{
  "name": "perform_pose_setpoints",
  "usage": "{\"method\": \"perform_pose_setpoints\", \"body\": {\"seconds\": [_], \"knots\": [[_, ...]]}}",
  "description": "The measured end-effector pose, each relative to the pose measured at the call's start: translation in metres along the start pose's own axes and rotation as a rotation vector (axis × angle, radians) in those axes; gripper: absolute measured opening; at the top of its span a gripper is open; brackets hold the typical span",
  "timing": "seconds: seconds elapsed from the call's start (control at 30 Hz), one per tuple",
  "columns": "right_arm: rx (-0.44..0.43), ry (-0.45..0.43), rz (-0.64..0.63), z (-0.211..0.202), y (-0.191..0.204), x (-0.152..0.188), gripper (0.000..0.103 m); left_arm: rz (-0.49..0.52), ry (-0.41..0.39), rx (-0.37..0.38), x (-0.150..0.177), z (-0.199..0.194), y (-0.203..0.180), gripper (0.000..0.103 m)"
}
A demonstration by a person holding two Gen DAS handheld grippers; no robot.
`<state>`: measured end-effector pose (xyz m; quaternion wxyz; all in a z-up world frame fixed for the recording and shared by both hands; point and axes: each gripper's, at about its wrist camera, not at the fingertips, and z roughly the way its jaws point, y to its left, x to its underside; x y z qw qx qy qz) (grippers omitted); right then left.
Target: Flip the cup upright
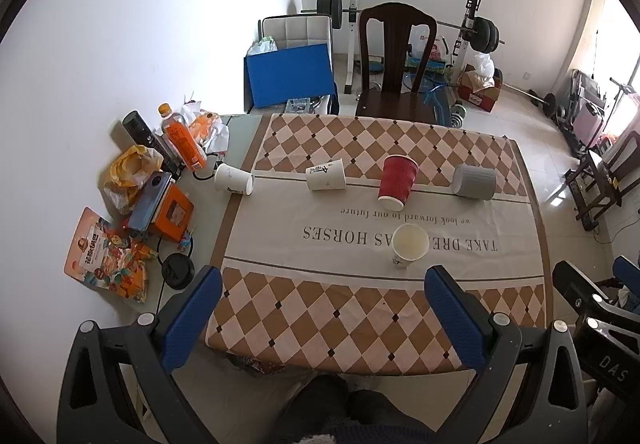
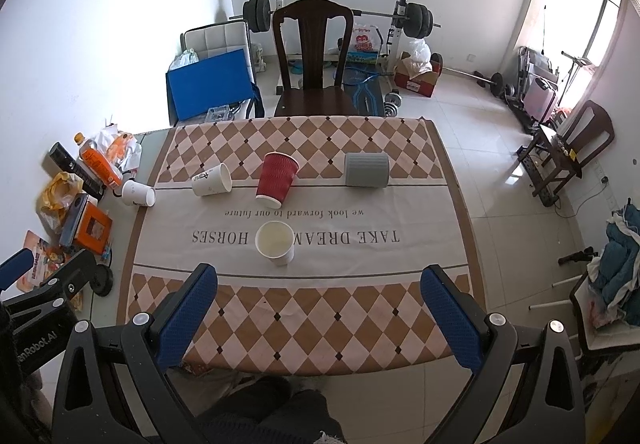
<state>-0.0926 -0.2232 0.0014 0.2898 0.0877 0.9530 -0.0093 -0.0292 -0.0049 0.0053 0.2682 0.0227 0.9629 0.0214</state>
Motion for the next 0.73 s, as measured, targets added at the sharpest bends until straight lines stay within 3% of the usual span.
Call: {"method": "perform_pose_setpoints", "body": {"seconds": [0.73], "knots": [[-0.002,0.001,-0.002,-0.0002,0.0020,-0.0016,0.103,0.014,-0.006,-0.004,-0.0033,-0.0038,-0.0021,0.103]]}}
